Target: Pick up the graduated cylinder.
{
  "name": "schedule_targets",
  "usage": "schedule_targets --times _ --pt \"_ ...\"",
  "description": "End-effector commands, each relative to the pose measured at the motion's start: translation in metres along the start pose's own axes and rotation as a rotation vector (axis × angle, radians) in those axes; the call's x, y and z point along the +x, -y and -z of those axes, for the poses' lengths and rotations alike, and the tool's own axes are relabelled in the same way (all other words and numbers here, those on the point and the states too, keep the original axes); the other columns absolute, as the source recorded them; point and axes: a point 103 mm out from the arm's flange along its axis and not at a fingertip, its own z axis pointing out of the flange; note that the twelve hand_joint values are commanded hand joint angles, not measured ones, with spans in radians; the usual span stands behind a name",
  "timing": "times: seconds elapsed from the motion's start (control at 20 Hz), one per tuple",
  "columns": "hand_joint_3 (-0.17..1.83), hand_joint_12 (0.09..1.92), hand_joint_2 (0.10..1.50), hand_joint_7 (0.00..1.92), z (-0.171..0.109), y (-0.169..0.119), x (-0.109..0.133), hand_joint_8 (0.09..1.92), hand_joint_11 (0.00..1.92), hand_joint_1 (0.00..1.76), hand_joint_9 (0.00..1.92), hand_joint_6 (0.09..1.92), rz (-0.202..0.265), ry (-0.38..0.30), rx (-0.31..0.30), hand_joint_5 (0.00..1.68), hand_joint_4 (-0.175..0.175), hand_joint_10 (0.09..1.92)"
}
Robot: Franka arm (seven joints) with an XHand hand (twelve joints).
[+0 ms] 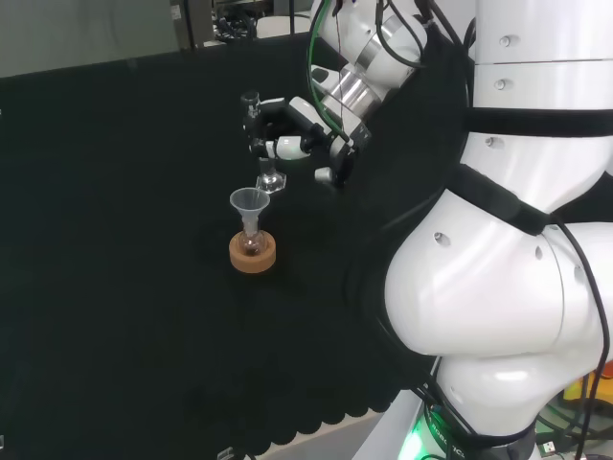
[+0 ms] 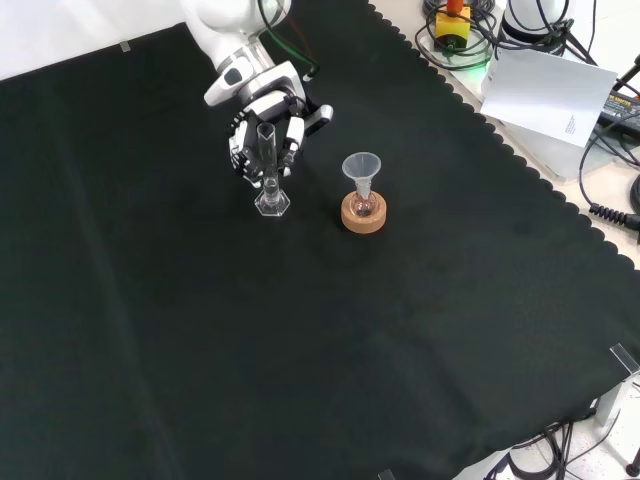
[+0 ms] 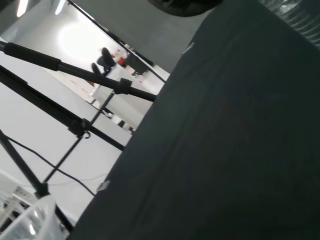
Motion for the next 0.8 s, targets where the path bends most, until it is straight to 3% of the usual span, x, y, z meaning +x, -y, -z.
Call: schedule_targets --times 0.05,0.35,0.8 --pt "0.00 0.91 1.12 0.98 0.024 0.012 0.012 1.03 1.11 1.26 1.29 1.04 -0.029 0.146 0.023 0.95 -0.175 0.21" --pt "0.00 0.87 1.11 1.01 0.052 0.032 0.029 0.98 1.14 1.26 1.35 0.99 -0.045 0.248 0.054 0.98 -0.175 0.16" --pt "0.00 0.86 1.10 1.03 0.080 0.068 0.043 0.95 1.15 1.27 1.38 0.96 -0.095 0.339 0.117 1.00 -0.175 0.13"
